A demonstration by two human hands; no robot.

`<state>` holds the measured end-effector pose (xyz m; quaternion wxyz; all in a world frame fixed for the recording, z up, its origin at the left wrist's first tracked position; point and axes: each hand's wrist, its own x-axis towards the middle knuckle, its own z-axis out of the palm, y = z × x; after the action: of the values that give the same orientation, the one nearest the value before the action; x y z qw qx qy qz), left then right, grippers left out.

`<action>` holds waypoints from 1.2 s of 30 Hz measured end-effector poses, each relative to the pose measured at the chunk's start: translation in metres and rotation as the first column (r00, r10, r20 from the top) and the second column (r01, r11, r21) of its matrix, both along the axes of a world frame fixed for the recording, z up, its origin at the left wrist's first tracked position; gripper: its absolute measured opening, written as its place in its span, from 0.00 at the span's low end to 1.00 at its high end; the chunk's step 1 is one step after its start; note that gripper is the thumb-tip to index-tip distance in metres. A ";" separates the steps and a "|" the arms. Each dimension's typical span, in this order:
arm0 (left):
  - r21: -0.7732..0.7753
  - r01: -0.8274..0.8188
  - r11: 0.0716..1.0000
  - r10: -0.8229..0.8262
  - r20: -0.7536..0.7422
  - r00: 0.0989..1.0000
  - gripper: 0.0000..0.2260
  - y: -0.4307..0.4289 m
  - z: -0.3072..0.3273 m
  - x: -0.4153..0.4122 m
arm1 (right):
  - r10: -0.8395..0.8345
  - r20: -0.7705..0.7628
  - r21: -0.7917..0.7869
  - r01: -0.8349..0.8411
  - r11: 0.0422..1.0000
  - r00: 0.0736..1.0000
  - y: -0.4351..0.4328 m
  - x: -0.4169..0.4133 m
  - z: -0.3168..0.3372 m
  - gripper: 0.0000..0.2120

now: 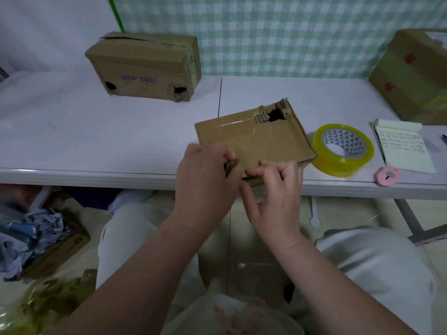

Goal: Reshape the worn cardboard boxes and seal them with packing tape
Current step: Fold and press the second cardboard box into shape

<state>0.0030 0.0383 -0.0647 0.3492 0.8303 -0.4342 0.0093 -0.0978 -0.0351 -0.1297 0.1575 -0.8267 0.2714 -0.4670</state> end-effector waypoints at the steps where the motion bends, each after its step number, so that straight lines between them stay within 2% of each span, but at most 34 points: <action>1: -0.008 -0.008 1.000 0.008 -0.036 0.999 0.04 -0.001 0.000 -0.001 | -0.001 0.001 -0.003 0.001 1.000 1.000 0.000 0.000 0.000 0.10; 5: -0.036 -0.029 0.999 0.023 -0.178 0.984 0.11 -0.003 0.004 -0.001 | -0.005 -0.005 -0.005 0.005 1.000 1.000 0.001 0.002 0.001 0.09; 9: -0.029 -0.026 0.999 0.020 -0.188 0.982 0.15 -0.002 0.006 0.000 | -0.004 -0.009 -0.012 0.004 1.000 1.000 0.002 0.001 0.001 0.08; 13: -0.069 -0.104 0.992 0.085 -0.231 0.969 0.15 -0.002 0.003 -0.005 | -0.018 -0.030 -0.028 0.017 0.999 0.999 0.003 0.001 0.002 0.08; 20: -0.143 -0.123 0.982 0.028 -0.535 0.845 0.13 -0.004 0.003 0.001 | -0.117 -0.074 -0.179 0.102 0.979 0.990 0.006 0.001 0.003 0.07; 28: -0.106 -0.072 0.992 0.024 -0.402 0.915 0.16 -0.005 0.004 0.002 | -0.127 -0.071 -0.253 0.105 0.962 0.989 0.007 0.001 0.002 0.08; 36: -0.090 -0.065 0.994 0.019 -0.442 0.897 0.14 0.003 0.006 0.007 | -0.122 -0.044 -0.278 0.105 0.955 0.992 0.008 -0.001 -0.004 0.11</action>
<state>0.0101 0.0413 -0.0583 0.4802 0.8010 -0.3251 -0.1488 -0.0987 -0.0269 -0.1339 0.0058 -0.8373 0.2556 -0.4832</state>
